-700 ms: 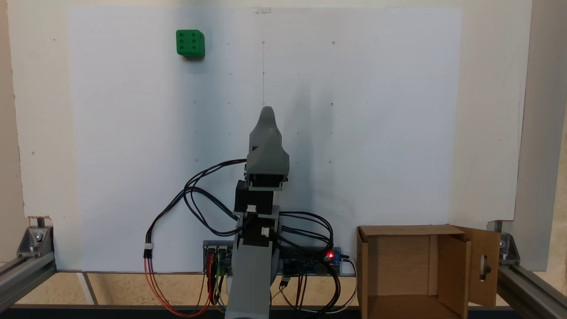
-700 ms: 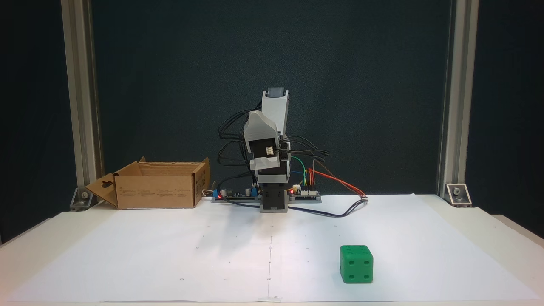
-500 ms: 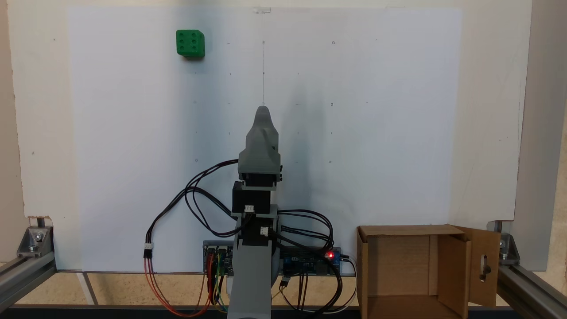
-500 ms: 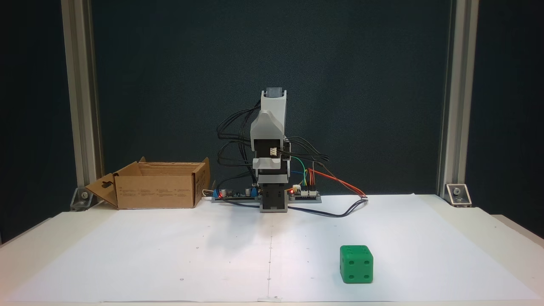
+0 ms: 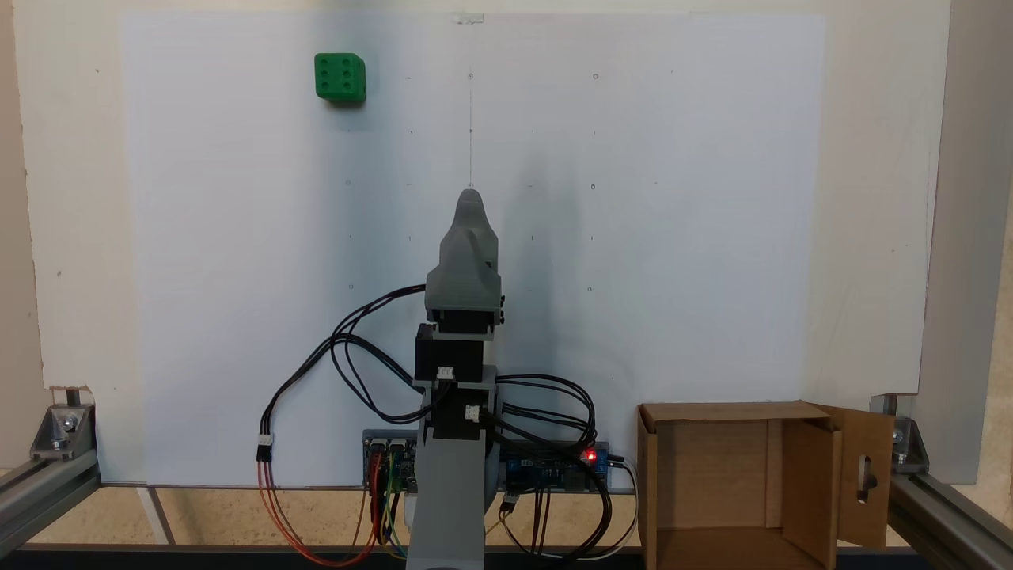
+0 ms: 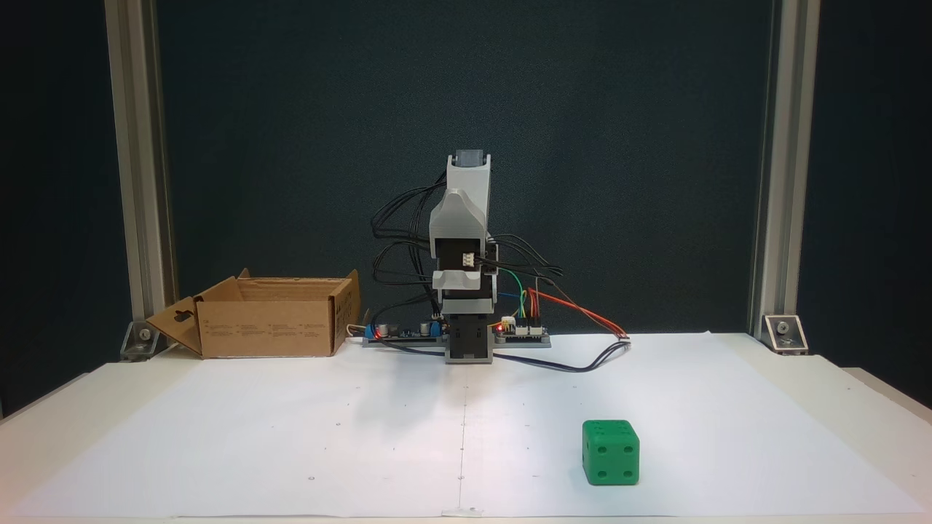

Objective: Grasp a green dice and put it in the bin.

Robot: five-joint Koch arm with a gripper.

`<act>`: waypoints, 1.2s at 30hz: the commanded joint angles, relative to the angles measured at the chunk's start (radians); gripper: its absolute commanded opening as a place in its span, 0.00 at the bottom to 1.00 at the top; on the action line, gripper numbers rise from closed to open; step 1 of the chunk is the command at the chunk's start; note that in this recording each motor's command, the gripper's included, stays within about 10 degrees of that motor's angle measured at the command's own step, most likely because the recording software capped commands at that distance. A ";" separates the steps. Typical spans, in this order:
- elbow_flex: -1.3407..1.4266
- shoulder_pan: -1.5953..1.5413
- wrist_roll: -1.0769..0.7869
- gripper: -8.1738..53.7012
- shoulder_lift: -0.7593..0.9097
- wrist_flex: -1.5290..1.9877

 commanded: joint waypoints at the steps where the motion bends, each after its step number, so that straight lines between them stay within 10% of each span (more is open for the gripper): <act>1: 0.052 -0.006 -0.049 0.86 0.109 -0.005; 36: 0.003 -0.011 -0.055 0.83 0.109 0.103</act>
